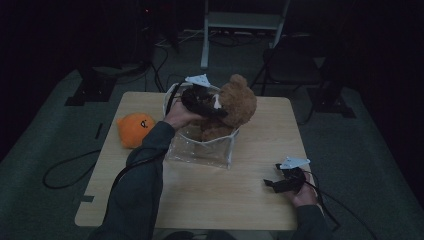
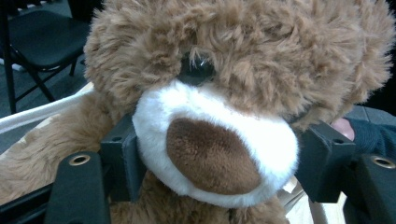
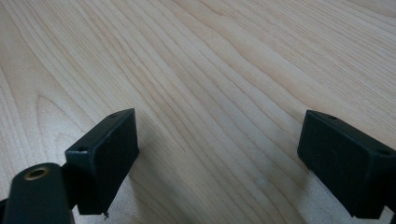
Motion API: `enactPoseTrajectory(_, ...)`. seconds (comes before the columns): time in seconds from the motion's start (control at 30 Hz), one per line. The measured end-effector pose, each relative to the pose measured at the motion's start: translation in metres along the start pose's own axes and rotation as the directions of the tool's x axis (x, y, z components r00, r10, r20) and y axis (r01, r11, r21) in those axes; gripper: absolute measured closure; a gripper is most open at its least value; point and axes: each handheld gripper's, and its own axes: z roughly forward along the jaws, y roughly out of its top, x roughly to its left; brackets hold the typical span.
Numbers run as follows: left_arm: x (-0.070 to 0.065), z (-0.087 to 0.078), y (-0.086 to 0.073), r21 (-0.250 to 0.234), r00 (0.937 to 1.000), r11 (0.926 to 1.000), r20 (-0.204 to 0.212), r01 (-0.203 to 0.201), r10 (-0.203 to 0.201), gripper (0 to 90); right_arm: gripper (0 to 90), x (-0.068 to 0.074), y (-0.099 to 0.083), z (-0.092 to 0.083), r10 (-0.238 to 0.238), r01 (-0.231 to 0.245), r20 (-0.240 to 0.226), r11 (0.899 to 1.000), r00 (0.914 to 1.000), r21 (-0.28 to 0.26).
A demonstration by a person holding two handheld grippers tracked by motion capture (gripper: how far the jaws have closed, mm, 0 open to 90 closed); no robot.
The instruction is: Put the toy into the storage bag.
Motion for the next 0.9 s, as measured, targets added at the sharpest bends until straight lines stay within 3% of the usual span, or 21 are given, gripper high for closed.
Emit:
enactPoseTrajectory(0.37, 0.0002, -0.0004, -0.0010, -0.021, 1.0000, 0.9998, 0.005, 0.004, -0.003, 23.1, 11.6, 0.0001, 0.0000, 0.0000, 0.001, -0.001, 0.000, 1.000, 1.0000, 0.000)
enactPoseTrajectory(0.9, -0.0047, 0.0004, -0.0016, -0.061, 0.9985, 0.9969, -0.024, -0.049, 0.048, 20.7, 11.6, -0.0001, 0.0000, 0.0000, -0.001, 0.001, 0.000, 1.000, 1.0000, 0.000)
